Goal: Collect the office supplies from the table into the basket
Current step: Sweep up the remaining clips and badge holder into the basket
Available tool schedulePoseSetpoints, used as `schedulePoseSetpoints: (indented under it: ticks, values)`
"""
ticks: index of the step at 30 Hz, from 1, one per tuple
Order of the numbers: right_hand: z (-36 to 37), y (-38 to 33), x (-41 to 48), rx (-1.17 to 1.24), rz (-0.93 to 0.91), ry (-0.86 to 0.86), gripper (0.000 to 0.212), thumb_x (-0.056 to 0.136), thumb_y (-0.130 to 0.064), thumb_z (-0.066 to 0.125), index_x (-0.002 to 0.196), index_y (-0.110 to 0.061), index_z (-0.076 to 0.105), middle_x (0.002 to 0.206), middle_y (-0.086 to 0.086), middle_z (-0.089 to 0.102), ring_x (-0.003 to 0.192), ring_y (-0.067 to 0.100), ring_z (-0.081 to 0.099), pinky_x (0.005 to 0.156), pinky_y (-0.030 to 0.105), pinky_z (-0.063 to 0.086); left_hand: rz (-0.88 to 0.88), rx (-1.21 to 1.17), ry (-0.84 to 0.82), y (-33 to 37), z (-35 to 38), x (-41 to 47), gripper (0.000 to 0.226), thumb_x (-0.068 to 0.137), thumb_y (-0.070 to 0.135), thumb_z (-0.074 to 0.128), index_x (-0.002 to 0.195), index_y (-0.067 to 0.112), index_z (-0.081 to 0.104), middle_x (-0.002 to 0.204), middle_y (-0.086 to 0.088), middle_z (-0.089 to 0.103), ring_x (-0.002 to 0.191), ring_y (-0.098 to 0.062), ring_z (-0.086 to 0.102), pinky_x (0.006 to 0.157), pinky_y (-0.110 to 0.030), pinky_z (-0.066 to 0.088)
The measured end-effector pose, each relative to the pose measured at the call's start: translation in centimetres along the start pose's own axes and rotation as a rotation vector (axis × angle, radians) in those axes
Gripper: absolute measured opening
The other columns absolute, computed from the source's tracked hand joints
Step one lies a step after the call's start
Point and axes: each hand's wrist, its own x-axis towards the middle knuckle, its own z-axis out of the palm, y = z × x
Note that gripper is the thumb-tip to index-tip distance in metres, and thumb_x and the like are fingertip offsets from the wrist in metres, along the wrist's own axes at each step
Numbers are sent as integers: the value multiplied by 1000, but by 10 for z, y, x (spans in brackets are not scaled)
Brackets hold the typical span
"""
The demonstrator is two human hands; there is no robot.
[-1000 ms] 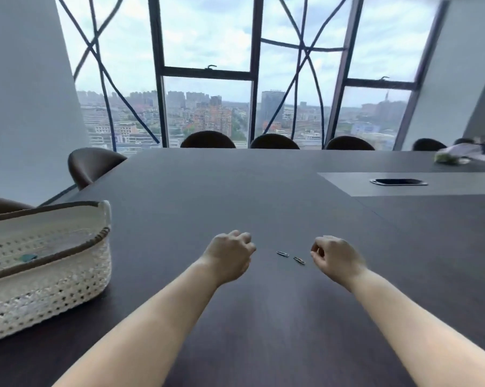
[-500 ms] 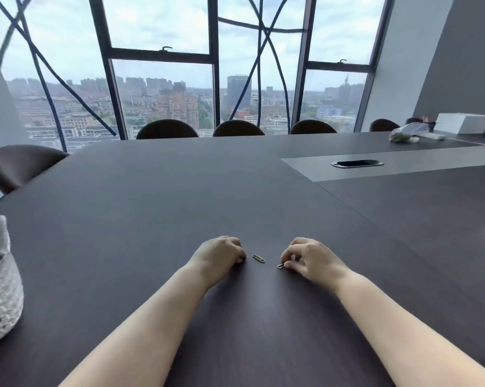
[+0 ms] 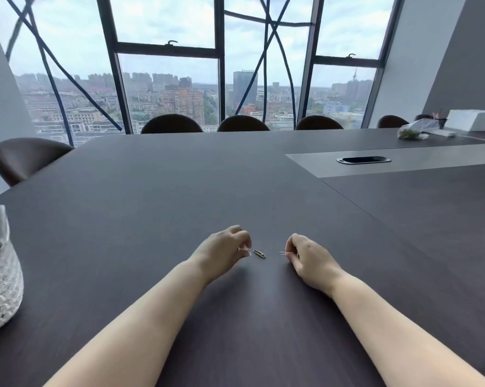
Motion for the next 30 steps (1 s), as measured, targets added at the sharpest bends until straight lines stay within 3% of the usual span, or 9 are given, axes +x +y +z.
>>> schedulePoseSetpoints:
  ticks: [3,5,9,14,19,22,25,28,30]
  values:
    - [2,1,-2,87,49,70,15,95,-16,41,105,-20,51,92,-11,48,87,13,48,80,25,37,59,-28,-98,1,5,9,41,91,26,56,131,22,50,131,10,43,99,-19,58,95,-23,40]
    - [3,1,-2,103,60,85,25,95,-15,40,117,-19,52,100,-10,51,93,12,50,87,25,39,53,-46,-157,2,6,15,33,91,25,56,124,21,59,126,5,50,101,-17,57,96,-22,40]
    - [4,6,0,116,56,103,24,93,-15,45,111,-24,59,93,-10,54,89,10,51,86,25,41,-34,-72,-179,8,8,20,16,92,28,55,101,17,63,108,2,52,88,-15,51,86,-26,43]
    - [6,9,1,120,57,108,23,93,-17,46,111,-24,59,92,-11,54,88,10,52,81,22,37,-77,79,-224,10,12,17,23,95,34,46,106,15,54,117,-3,49,106,-24,54,92,-31,42]
    - [7,4,-1,78,70,65,29,96,-16,37,118,-21,55,120,-6,59,114,15,54,94,26,39,-65,133,-186,15,4,-4,23,97,31,41,104,11,50,116,-6,54,105,-28,55,87,-33,43]
    - [7,-2,-4,66,51,56,26,96,-17,36,111,-22,57,114,-6,59,107,16,56,89,25,41,-78,69,-30,10,-16,-33,18,97,28,41,104,13,50,109,-1,58,100,-24,56,81,-28,41]
    - [9,-27,-7,125,-50,71,13,96,-18,39,98,-25,50,86,-11,55,79,9,53,67,14,38,-86,36,260,-4,-56,-75,24,97,23,44,117,16,54,110,2,59,102,-19,59,85,-25,43]
    - [21,-87,-13,185,-232,41,8,95,-19,44,91,-24,39,65,-11,44,57,6,43,57,18,33,-38,157,588,-23,-108,-130,21,91,33,45,97,24,62,87,0,62,74,-20,65,65,-29,53]
    - [34,-138,-17,265,-370,44,9,93,-18,48,88,-21,40,60,-9,42,54,8,43,54,17,34,-122,258,720,-39,-143,-172,24,87,36,47,88,21,65,80,1,64,66,-16,63,57,-27,52]
